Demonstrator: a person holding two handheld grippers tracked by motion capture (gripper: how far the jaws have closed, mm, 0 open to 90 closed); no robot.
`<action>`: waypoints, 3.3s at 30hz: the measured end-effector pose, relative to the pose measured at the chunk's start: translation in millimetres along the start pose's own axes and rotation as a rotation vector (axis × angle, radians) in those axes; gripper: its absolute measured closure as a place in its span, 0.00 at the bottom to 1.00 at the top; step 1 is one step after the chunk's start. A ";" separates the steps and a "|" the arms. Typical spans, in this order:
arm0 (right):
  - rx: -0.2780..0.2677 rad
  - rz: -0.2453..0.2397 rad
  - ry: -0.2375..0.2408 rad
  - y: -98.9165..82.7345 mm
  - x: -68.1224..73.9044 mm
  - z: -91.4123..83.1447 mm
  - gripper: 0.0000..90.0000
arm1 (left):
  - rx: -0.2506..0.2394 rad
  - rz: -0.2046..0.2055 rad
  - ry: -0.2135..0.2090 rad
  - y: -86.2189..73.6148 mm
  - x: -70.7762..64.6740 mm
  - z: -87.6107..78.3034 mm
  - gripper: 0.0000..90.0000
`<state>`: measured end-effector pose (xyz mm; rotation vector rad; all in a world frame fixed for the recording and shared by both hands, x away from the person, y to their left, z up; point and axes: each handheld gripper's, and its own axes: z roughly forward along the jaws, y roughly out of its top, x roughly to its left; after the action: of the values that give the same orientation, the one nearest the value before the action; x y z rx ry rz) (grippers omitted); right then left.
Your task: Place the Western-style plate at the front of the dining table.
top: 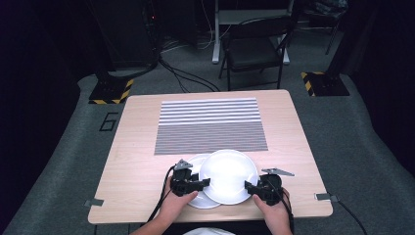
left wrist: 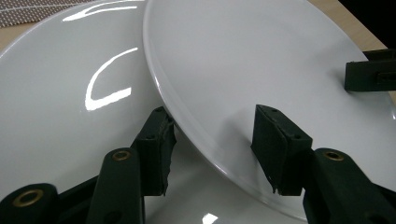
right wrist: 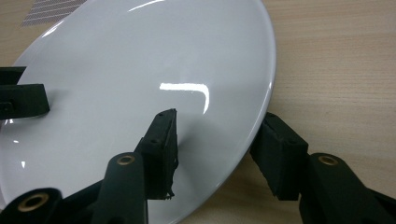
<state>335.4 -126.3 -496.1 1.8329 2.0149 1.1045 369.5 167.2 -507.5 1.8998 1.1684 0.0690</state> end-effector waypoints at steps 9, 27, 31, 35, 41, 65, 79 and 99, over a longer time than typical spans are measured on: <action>-0.001 -0.025 -0.011 -3.1 4.5 -1.2 0.53 | -0.004 -0.011 0.000 -3.0 -1.7 0.4 0.53; 0.010 -0.049 -0.037 -1.2 1.5 -11.3 0.63 | -0.008 -0.036 0.000 -2.1 1.3 -3.3 0.61; 0.009 -0.036 -0.031 0.3 0.8 -13.9 0.67 | -0.007 -0.043 0.008 -1.8 4.5 -3.9 0.63; 0.010 -0.020 -0.033 0.8 -2.2 -14.2 0.69 | -0.022 -0.047 0.002 -1.5 4.1 -5.3 0.66; 0.011 -0.019 -0.037 0.4 -2.4 -13.5 0.69 | -0.025 -0.052 0.007 -1.0 3.1 -5.3 0.66; -0.004 0.008 -0.028 3.5 5.6 -10.6 0.69 | -0.052 -0.066 0.027 6.0 3.3 -12.1 0.67; -0.020 0.018 -0.008 14.6 9.4 -11.9 0.68 | -0.082 -0.077 0.023 14.5 6.6 -18.7 0.67; -0.034 0.006 0.029 29.6 23.7 -7.9 0.68 | -0.106 -0.096 0.046 23.9 19.0 -32.1 0.66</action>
<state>348.4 -108.9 -464.1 1.8186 1.9949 1.1657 382.0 198.0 -478.2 1.7556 1.2608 0.1198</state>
